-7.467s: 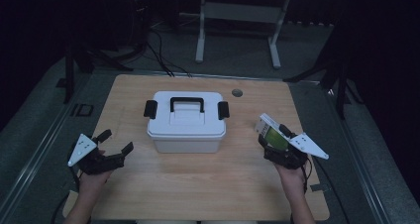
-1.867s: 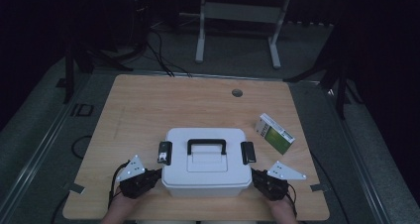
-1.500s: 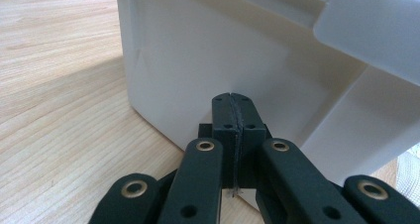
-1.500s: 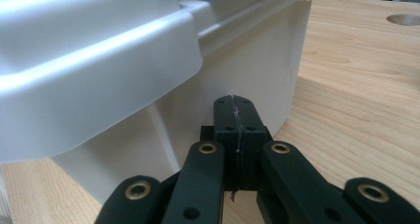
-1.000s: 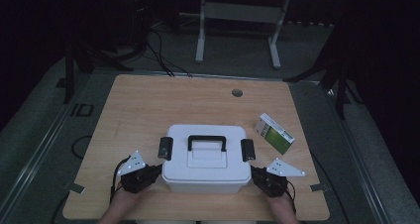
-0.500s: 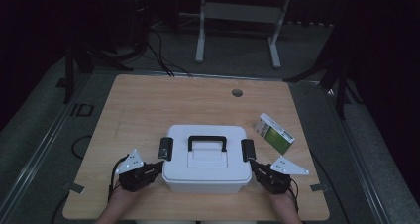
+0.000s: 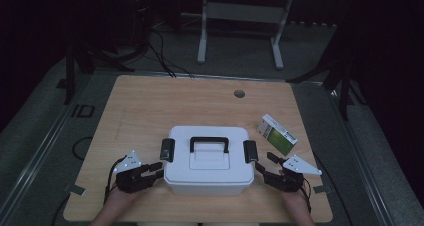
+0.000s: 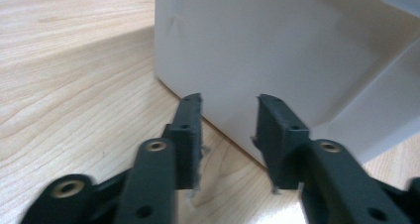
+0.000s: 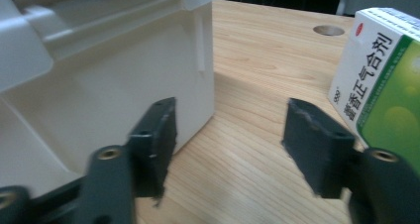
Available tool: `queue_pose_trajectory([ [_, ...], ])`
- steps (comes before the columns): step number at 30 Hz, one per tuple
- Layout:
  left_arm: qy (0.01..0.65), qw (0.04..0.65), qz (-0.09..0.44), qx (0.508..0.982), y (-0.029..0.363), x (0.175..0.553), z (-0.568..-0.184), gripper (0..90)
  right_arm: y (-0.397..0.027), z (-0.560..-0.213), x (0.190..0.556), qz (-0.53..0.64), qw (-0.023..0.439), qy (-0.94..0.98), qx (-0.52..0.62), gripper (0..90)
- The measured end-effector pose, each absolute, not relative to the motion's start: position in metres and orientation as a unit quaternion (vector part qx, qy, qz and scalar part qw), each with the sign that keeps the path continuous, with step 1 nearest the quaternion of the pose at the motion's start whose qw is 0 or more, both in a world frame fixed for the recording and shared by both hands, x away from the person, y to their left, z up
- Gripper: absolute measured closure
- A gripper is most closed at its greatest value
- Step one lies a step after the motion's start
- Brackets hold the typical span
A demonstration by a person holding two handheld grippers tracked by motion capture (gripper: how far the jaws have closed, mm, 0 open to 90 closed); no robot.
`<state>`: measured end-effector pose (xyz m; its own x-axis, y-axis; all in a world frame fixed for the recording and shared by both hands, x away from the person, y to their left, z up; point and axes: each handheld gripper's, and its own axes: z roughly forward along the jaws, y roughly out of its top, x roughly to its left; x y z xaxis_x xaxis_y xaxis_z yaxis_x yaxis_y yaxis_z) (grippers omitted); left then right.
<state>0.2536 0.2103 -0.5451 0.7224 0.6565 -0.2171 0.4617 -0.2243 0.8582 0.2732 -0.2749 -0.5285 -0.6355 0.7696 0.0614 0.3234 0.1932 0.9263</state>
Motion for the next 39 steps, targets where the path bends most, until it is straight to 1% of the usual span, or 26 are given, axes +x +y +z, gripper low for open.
queue_pose_trajectory([
  [1,0.361,0.508,0.093,0.776,0.212,0.254,-0.545,59.7,-0.276,-0.529,0.273,0.517,0.210,0.748,0.360,24.4],
  [2,0.363,0.508,0.088,0.776,0.213,0.254,-0.544,59.4,-0.276,-0.530,0.274,0.508,0.212,0.755,0.356,21.6],
  [3,0.366,0.505,0.091,0.776,0.215,0.255,-0.544,56.4,-0.277,-0.531,0.274,0.506,0.213,0.757,0.354,21.5],
  [5,0.369,0.503,0.082,0.777,0.218,0.256,-0.544,55.7,-0.281,-0.533,0.274,0.519,0.197,0.751,0.358,18.1],
  [6,0.372,0.500,0.083,0.778,0.220,0.256,-0.543,53.3,-0.283,-0.534,0.275,0.523,0.189,0.751,0.358,17.6],
  [8,0.376,0.493,0.073,0.781,0.223,0.256,-0.544,52.5,-0.287,-0.534,0.275,0.523,0.187,0.750,0.359,14.3],
  [9,0.380,0.487,0.076,0.783,0.225,0.257,-0.544,49.9,-0.288,-0.534,0.276,0.526,0.180,0.750,0.358,14.3],
  [10,0.383,0.484,0.070,0.784,0.227,0.257,-0.545,49.6,-0.289,-0.534,0.276,0.529,0.176,0.750,0.357,14.2],
  [13,0.387,0.470,0.065,0.791,0.230,0.257,-0.545,47.5,-0.289,-0.533,0.274,0.531,0.180,0.751,0.347,14.1],
  [16,0.393,0.458,0.063,0.794,0.233,0.258,-0.545,43.8,-0.288,-0.533,0.272,0.530,0.194,0.754,0.335,14.1],
  [17,0.397,0.454,0.068,0.795,0.233,0.258,-0.545,41.6,-0.288,-0.534,0.272,0.527,0.195,0.757,0.334,14.1],
  [20,0.411,0.437,0.074,0.796,0.236,0.260,-0.543,39.3,-0.289,-0.536,0.271,0.525,0.197,0.758,0.333,14.1],
  [22,0.420,0.428,0.074,0.797,0.239,0.262,-0.541,39.3,-0.290,-0.537,0.270,0.518,0.204,0.761,0.332,14.1],
  [26,0.429,0.412,0.072,0.800,0.244,0.265,-0.538,39.3,-0.292,-0.538,0.268,0.517,0.201,0.763,0.331,14.3],
  [35,0.426,0.383,0.061,0.817,0.250,0.267,-0.532,39.3,-0.299,-0.539,0.265,0.519,0.196,0.761,0.336,14.3],
  [39,0.426,0.371,0.069,0.822,0.253,0.268,-0.528,39.1,-0.301,-0.539,0.263,0.520,0.194,0.758,0.342,14.3],
])
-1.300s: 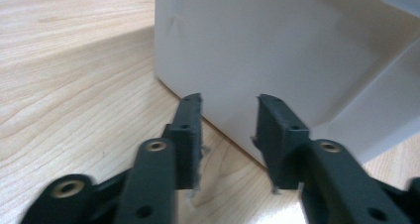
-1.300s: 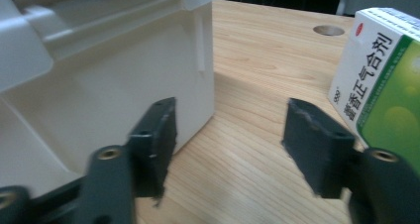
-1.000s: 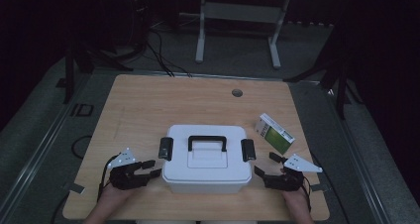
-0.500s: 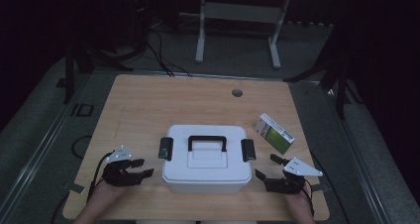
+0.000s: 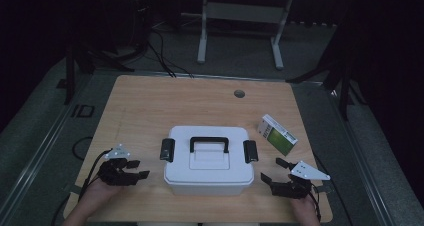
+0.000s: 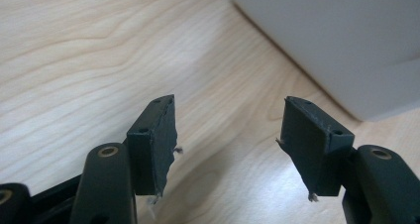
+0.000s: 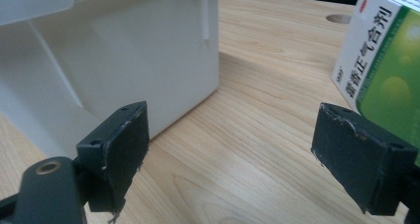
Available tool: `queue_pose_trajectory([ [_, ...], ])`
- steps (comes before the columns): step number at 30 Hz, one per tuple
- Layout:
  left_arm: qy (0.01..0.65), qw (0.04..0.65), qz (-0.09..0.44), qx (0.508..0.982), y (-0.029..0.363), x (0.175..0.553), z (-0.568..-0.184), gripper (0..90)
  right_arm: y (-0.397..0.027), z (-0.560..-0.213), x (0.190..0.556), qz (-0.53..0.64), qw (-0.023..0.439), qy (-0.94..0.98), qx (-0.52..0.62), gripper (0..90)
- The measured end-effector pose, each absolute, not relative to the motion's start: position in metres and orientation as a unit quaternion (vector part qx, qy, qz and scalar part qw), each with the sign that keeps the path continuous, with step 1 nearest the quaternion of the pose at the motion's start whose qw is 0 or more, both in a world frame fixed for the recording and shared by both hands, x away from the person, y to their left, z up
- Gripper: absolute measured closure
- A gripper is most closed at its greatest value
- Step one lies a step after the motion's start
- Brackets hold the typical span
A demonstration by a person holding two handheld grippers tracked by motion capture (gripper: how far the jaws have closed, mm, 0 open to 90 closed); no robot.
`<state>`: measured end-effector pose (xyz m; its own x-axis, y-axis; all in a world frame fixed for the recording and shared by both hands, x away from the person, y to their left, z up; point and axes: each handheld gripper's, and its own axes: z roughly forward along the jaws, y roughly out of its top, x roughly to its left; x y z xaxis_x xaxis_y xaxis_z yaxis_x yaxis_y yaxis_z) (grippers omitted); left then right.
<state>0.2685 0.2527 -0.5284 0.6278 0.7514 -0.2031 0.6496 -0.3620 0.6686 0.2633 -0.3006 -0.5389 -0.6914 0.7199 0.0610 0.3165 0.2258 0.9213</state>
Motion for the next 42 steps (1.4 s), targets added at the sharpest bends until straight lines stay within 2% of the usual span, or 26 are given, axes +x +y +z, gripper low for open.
queue_pose_trajectory([
  [31,0.400,0.255,0.028,0.880,0.269,0.279,-0.511,37.4,-0.302,-0.545,0.263,0.502,0.186,0.768,0.352,14.2],
  [42,0.380,0.246,0.016,0.892,0.275,0.279,-0.497,37.4,-0.301,-0.544,0.263,0.505,0.182,0.768,0.350,14.1],
])
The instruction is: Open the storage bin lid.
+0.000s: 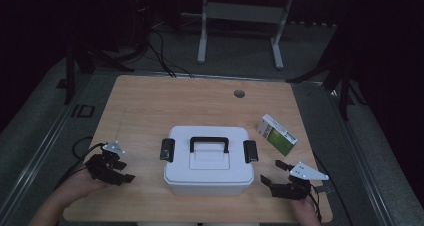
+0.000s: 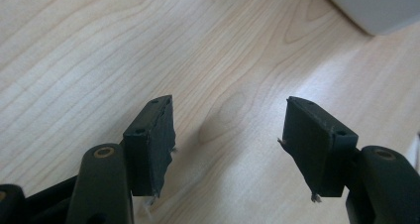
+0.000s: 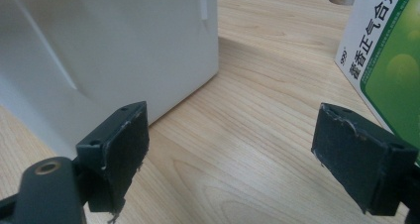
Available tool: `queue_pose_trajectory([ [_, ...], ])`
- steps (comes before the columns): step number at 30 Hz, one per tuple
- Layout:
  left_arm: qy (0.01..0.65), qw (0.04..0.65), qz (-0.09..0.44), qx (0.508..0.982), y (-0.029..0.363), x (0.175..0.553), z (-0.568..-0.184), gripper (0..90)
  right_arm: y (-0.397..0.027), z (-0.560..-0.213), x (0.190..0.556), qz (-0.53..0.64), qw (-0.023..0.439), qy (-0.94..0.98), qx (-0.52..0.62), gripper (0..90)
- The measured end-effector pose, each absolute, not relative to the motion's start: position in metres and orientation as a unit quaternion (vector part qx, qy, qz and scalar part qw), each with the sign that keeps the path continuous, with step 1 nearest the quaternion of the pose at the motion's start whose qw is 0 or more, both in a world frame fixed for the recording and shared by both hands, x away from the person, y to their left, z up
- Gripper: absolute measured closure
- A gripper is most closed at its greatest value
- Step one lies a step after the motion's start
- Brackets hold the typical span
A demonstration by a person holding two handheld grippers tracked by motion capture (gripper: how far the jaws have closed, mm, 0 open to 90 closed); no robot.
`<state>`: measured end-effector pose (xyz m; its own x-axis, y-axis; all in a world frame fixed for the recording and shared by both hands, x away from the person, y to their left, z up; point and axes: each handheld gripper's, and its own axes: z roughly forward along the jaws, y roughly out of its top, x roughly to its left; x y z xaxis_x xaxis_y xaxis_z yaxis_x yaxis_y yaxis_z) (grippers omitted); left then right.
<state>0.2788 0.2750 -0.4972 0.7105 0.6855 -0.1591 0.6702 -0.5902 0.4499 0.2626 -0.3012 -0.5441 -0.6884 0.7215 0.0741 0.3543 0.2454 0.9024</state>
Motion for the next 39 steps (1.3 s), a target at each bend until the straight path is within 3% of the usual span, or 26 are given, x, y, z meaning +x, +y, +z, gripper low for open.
queue_pose_trajectory([
  [20,0.331,0.216,0.021,0.918,0.268,0.284,-0.422,37.4,-0.300,-0.546,0.263,0.501,0.177,0.771,0.351,14.1],
  [39,0.262,0.208,0.014,0.942,0.220,0.301,-0.379,37.6,-0.299,-0.547,0.262,0.498,0.179,0.773,0.349,14.1],
])
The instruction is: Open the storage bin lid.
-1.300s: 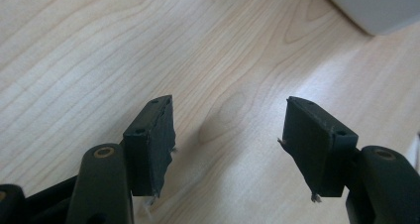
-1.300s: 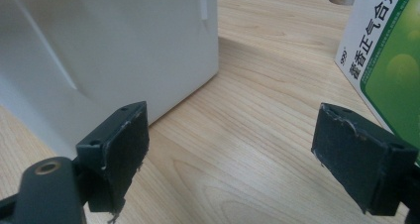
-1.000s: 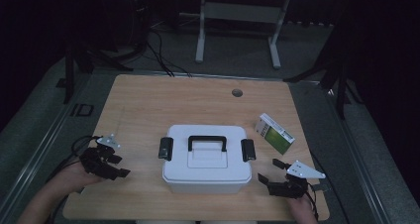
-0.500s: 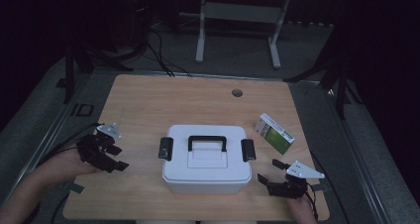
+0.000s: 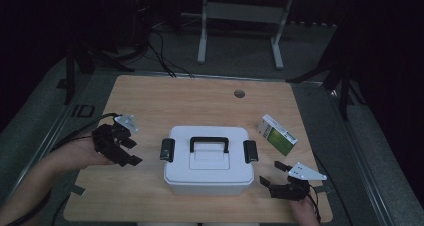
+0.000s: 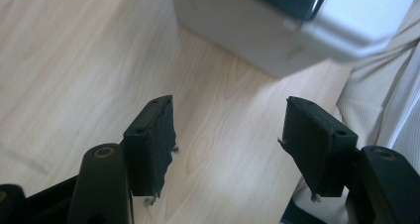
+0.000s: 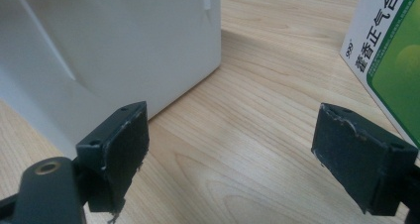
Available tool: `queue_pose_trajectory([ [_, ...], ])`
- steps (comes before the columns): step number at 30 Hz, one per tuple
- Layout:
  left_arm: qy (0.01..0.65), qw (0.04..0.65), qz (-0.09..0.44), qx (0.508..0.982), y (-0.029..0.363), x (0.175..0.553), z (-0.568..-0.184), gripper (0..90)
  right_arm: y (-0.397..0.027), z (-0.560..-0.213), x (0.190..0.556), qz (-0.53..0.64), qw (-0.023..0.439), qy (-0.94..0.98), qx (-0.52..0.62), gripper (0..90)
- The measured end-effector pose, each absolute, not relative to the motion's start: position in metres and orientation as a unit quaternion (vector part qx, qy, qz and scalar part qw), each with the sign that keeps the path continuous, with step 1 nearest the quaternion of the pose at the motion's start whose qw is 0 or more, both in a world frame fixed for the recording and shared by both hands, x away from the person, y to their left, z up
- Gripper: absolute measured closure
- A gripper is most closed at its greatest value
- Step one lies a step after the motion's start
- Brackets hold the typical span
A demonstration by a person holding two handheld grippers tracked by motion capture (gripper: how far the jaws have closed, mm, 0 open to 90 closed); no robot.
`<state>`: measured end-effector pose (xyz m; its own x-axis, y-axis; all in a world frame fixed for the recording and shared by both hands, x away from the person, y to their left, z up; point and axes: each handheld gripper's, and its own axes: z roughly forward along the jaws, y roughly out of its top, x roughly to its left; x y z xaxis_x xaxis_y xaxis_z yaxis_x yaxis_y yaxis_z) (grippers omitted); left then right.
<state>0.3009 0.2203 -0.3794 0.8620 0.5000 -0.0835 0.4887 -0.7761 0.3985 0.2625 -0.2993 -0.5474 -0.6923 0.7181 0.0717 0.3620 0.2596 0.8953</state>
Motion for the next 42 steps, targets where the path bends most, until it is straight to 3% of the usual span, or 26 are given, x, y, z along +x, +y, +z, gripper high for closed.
queue_pose_trajectory([
  [42,0.149,0.169,-0.007,0.974,0.113,0.328,-0.357,37.7,-0.299,-0.548,0.262,0.501,0.173,0.776,0.342,14.1],
])
